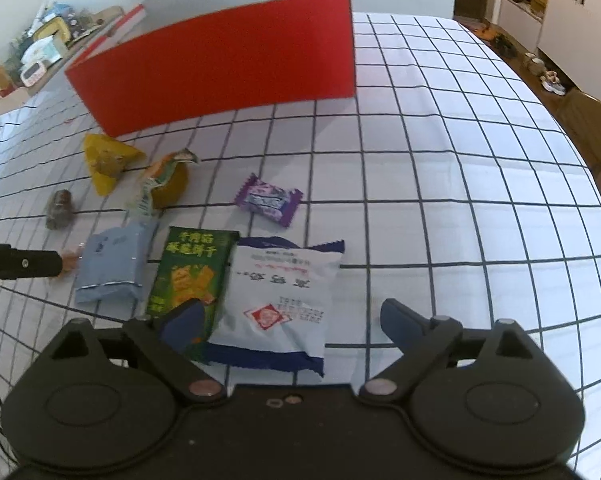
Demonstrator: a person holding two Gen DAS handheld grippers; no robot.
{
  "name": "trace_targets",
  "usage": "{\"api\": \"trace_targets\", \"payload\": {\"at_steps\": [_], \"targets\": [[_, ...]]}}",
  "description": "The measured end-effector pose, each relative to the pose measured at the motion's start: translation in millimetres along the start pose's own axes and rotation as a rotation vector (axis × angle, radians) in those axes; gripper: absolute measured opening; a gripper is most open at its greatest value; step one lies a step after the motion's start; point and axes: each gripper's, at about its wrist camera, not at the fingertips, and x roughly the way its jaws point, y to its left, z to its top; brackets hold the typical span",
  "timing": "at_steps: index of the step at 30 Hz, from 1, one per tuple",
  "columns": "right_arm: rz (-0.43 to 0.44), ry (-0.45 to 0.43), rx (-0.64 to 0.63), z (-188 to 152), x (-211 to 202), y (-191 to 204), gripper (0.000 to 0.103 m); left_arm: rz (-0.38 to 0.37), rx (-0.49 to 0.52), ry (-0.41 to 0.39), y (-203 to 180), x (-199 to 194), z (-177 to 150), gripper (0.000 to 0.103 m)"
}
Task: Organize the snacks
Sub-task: 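Lower the left tool onto the orange wrapped snack while the right tool approaches the white packet, then carry the orange wrapped snack in the left tool while the right tool carries the white packet into the box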
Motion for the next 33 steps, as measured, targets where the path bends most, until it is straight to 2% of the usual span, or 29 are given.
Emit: {"api": "trace_targets", "payload": {"at_steps": [4, 8, 11, 13, 15, 18, 19, 22, 25, 33], "targets": [[-0.019, -0.005, -0.024, 1, 2, 3, 0.093, 0.008, 0.016, 0.010, 2, 8, 1, 0.096], [-0.027, -0.006, -0.035, 3, 2, 5, 0.088, 0.017, 0.047, 0.019, 0, 13, 0, 0.081], [-0.043, -0.005, -0.060, 4, 3, 9, 0.084, 0.030, 0.084, 0.008, -4, 13, -1, 0.078], [-0.046, -0.005, -0.071, 5, 3, 11, 0.083, 0.037, 0.106, 0.000, -7, 13, -2, 0.072], [-0.058, -0.003, -0.084, 5, 3, 13, 0.080, 0.029, 0.129, -0.010, -9, 10, -3, 0.061], [-0.061, -0.006, -0.099, 5, 3, 15, 0.074, 0.019, 0.153, -0.021, -13, 8, -5, 0.051], [-0.062, -0.007, -0.103, 5, 3, 16, 0.071, 0.017, 0.157, -0.025, -13, 8, -6, 0.049], [-0.067, -0.008, -0.111, 6, 2, 17, 0.061, 0.009, 0.169, -0.036, -15, 8, -7, 0.033], [-0.066, -0.010, -0.109, 6, 1, 16, 0.057, 0.006, 0.171, -0.041, -15, 8, -8, 0.027], [-0.048, -0.006, -0.077, 5, -4, 10, 0.053, 0.005, 0.128, -0.055, -10, 1, -10, 0.019]]}}
